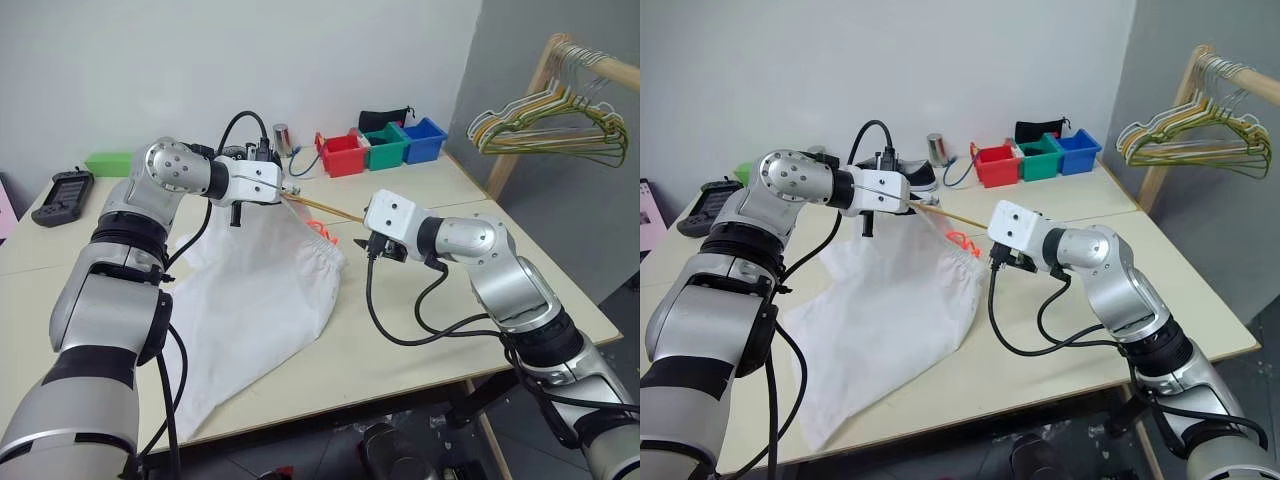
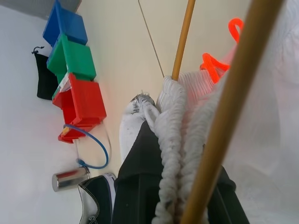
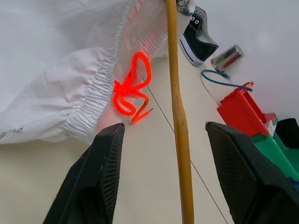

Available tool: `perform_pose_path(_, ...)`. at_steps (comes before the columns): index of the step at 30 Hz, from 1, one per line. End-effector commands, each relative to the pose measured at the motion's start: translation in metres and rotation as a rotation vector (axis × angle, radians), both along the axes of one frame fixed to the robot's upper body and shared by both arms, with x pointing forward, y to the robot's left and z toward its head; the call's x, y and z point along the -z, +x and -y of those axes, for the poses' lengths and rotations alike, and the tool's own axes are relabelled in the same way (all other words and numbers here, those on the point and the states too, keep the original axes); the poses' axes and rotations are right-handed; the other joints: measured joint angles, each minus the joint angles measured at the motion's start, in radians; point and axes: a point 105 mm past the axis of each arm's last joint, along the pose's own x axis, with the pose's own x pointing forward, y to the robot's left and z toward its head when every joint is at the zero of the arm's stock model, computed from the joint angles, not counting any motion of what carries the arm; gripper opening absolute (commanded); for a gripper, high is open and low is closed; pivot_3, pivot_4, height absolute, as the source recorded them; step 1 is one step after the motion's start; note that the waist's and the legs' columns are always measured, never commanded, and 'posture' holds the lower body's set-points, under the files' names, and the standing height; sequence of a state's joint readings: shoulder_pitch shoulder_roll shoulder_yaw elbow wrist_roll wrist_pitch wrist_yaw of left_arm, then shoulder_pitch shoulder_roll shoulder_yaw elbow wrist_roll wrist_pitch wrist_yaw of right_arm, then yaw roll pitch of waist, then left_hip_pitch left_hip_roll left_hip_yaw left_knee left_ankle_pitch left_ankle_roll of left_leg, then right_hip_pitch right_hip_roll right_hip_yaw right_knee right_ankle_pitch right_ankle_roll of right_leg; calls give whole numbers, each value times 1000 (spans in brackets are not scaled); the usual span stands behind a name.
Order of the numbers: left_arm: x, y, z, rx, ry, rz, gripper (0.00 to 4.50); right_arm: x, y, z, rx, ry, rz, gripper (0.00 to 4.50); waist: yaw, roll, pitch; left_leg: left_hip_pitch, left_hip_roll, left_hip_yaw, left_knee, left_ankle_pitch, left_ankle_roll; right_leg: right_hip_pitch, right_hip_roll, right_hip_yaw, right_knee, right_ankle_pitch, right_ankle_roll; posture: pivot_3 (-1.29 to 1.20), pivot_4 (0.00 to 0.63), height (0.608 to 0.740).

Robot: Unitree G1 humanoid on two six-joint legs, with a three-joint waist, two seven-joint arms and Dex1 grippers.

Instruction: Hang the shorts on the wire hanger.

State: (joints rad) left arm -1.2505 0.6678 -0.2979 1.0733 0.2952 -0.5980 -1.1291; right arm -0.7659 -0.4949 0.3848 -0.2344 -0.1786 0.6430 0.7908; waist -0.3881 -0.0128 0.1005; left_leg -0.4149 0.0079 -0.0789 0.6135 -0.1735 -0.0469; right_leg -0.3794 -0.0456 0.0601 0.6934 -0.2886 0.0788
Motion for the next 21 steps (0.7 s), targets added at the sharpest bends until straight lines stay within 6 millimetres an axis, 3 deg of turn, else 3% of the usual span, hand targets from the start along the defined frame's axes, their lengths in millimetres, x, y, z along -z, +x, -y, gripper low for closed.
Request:
perform_pose_path(1,-13,-1,-2,1,-11,37,38,-17,2,14,61,23,11,2827,0,0,0,0,0,0,0,0,0,0,0,0,0,0,0,-294,0,740)
perform_pose_path(4,-9,-2,-10,-16,-2,24,38,-9,-4,39,146,129,-172,2827,1,0,0,0,0,0,0,0,0,0,0,0,1,0,0,-289,0,740)
perform_pose_path(6,-4,-5,-17,-25,-4,5,38,10,-14,65,194,158,-334,2827,3,-1,-1,0,0,-1,0,1,0,0,0,-1,2,0,0,-294,0,740)
perform_pose_path(8,-3,-7,-21,-31,-11,-4,38,22,-24,74,209,212,-462,2827,4,-3,-2,0,0,-1,0,1,0,0,0,-2,2,0,0,-298,2,740)
perform_pose_path(11,-3,-9,-22,-35,-43,-25,38,34,-44,52,143,426,-741,2827,-6,-3,-2,0,0,-1,0,1,0,0,0,-1,2,0,0,-298,4,740)
perform_pose_path(13,-4,-11,-21,-36,-77,-44,38,44,-47,36,147,500,-835,2827,-15,-4,-2,1,0,-2,0,1,1,0,0,-2,4,0,0,-300,6,740)
perform_pose_path(21,2,-28,-30,-75,-157,-165,38,65,-28,-25,232,742,-1029,2827,-28,-5,-5,5,2,-2,-1,3,3,1,2,-2,6,1,-2,-284,12,740)
